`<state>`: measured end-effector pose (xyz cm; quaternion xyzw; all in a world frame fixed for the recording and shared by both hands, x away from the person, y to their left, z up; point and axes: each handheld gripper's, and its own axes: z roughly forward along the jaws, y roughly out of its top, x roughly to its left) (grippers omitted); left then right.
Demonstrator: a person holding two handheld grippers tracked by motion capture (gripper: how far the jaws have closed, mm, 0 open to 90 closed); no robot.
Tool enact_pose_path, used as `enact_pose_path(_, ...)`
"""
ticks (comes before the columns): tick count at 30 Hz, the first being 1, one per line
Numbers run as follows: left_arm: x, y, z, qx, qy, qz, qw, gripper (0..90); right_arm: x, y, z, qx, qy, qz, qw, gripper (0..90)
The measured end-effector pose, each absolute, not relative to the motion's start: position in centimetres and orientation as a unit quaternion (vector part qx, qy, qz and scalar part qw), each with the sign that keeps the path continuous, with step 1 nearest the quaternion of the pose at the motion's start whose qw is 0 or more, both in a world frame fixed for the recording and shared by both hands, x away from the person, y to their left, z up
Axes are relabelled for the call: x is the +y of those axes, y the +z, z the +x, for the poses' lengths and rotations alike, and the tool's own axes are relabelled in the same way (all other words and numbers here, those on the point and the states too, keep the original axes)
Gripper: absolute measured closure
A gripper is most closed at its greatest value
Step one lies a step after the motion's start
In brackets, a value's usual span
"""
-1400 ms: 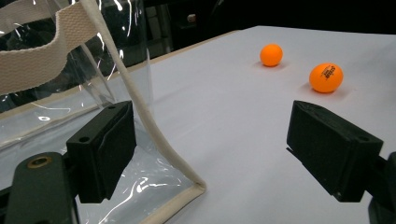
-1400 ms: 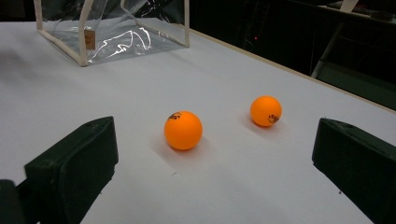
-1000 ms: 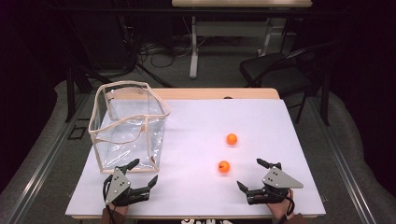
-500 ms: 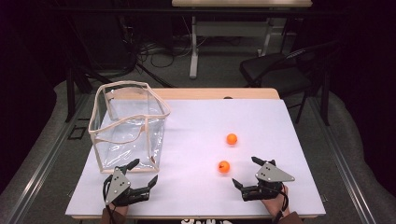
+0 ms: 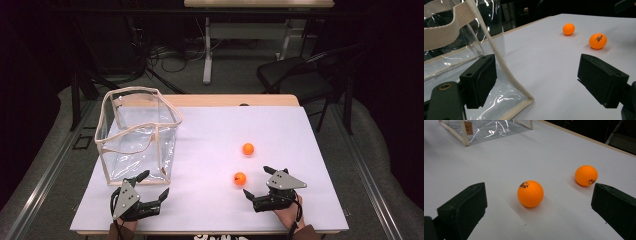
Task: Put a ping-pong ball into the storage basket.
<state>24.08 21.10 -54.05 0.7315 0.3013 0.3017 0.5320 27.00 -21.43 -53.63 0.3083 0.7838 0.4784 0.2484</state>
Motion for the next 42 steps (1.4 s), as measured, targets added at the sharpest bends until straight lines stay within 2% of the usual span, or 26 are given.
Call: enact_pose_path(42,21.1,-54.1,24.1,0.302,0.3,0.732,0.533,15.8,-18.4,-54.7,30.9,0.82,0.437,0.317,0.189,0.0)
